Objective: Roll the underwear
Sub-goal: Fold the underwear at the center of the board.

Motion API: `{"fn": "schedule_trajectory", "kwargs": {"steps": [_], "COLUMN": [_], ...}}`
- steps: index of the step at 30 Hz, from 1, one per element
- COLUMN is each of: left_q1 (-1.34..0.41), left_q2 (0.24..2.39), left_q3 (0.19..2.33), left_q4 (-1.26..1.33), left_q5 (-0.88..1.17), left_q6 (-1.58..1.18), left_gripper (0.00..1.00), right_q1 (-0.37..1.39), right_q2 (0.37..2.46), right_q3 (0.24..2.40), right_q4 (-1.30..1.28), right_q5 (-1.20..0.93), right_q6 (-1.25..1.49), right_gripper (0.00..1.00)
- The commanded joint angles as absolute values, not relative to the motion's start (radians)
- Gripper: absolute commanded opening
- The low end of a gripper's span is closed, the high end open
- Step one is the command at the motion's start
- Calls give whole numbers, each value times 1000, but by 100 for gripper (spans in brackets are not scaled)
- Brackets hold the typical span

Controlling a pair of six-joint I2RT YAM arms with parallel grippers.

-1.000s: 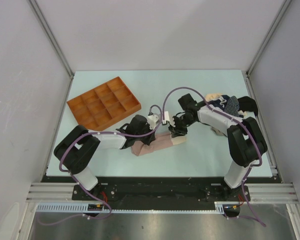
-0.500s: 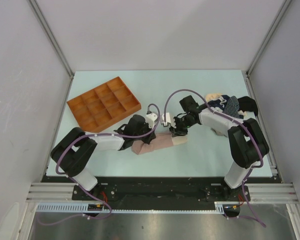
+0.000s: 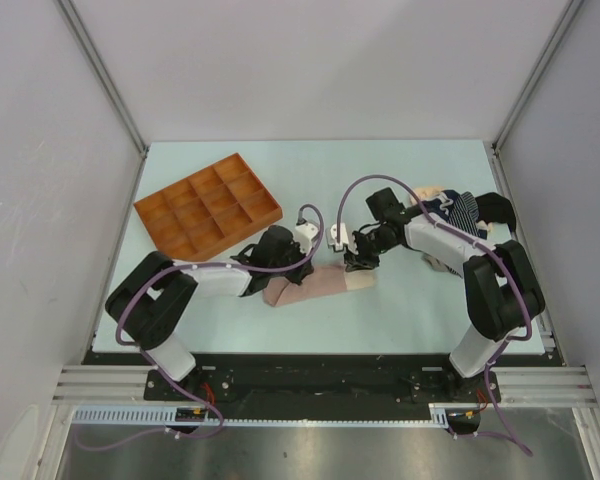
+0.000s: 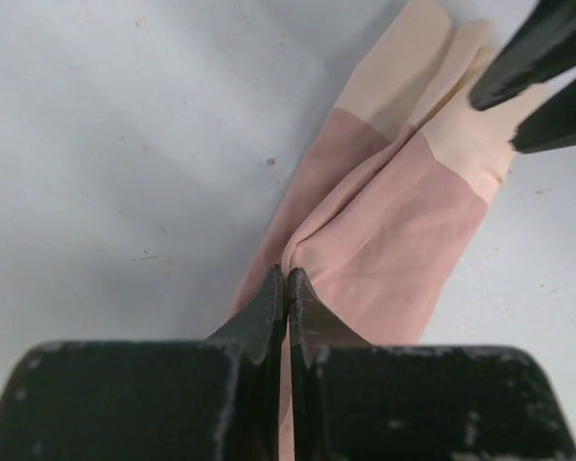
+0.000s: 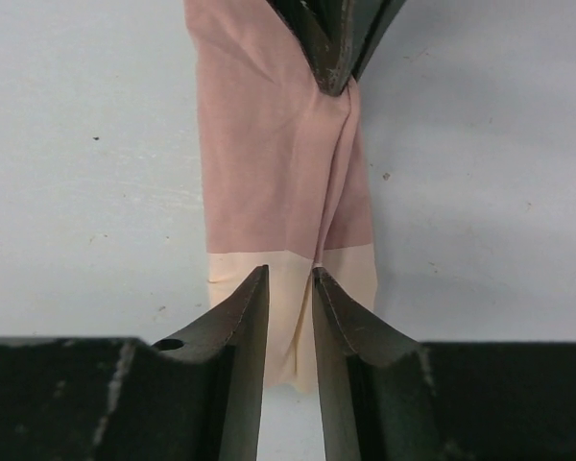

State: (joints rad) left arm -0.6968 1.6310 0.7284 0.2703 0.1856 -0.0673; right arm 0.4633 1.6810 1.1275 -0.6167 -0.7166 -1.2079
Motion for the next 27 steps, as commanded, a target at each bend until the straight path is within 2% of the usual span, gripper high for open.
{"fn": "schedule_trajectory", "kwargs": {"steps": [1,8,11,17,21,24,27], "left_q1": [-677,-673,-673,-672,-654,-638,-620], "left_q2": [1675,1709,1706,1701,1623,1556,1459], "left_q3": [768,775,772,772,746,712,693], "left_q4": [267,270,276,290,316,337,327], "left_q5": [166,156,149,126,91,52,5], "left_q6": [-55,-71,-81,-120,-204,-231,-247], "left_gripper": [0,1,4,20,43,54,60], "right_q1": [479,532,546,581,594,600,606], "right_q2": [1641,1684,1703,1750,1779,1786,1787], "right_q3": [1131,1111,1091,1060,1048,1032,1026], "right_q4": [-655,-597,-561,-493,-463,-457,-466], "right_q5": [-759,-703,-667,-568,-500,-473,-471], "right_q6": [-1295,-1339,-1357,-1373,-1371,-1385,-1391], "right_gripper": [29,29,29,28,26,25,25]}}
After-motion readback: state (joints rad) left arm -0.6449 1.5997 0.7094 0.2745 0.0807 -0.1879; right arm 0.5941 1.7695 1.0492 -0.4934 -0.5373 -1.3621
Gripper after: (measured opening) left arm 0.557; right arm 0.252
